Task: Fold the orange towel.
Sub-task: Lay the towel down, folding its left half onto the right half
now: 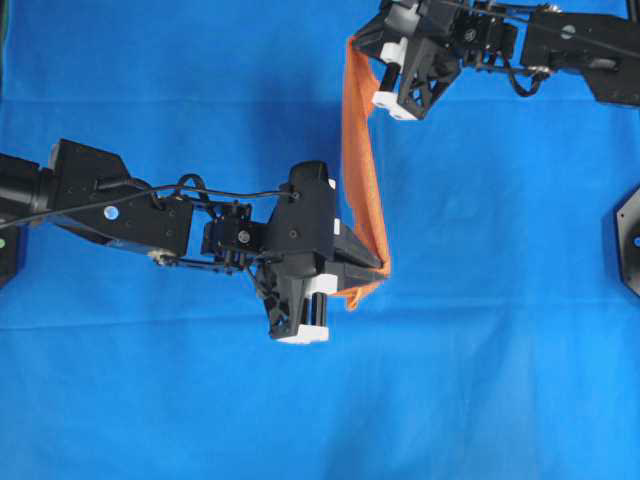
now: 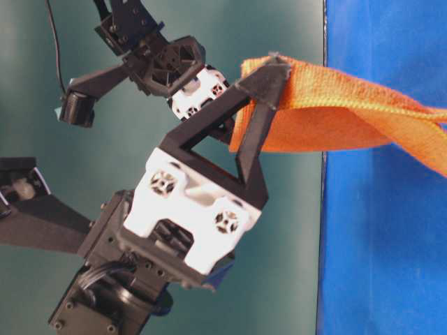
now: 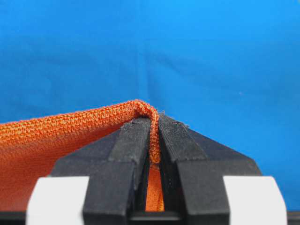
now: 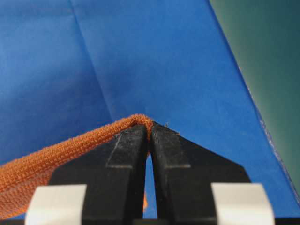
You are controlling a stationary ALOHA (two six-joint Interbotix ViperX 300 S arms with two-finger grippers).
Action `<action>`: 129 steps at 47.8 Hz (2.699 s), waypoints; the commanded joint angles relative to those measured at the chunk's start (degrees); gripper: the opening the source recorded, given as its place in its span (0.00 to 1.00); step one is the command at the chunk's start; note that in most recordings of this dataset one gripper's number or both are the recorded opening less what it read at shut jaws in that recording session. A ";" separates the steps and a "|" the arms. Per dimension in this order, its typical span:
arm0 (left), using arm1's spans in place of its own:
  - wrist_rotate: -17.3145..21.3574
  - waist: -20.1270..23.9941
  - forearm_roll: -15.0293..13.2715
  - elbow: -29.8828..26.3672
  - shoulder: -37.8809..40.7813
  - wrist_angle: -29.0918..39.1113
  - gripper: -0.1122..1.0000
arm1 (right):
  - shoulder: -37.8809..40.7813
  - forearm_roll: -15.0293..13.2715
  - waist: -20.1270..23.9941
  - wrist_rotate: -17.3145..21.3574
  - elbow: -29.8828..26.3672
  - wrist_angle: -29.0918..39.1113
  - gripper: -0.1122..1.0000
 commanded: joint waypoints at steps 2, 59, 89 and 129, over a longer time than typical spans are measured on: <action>0.09 -1.76 0.18 -2.20 -0.09 -0.70 0.11 | -0.79 -0.35 -1.85 -0.18 -1.41 -0.35 0.13; 2.90 -1.58 -0.44 -6.94 9.84 -10.90 0.11 | 1.14 0.09 -2.20 1.14 4.57 -1.41 0.13; -13.10 -2.55 -0.79 13.18 0.00 -13.97 0.11 | 7.21 0.18 -0.88 1.14 -0.88 -3.43 0.13; -13.54 -2.11 -0.79 11.78 0.62 -13.18 0.54 | 8.00 -0.62 0.53 -0.62 -0.62 -3.43 0.30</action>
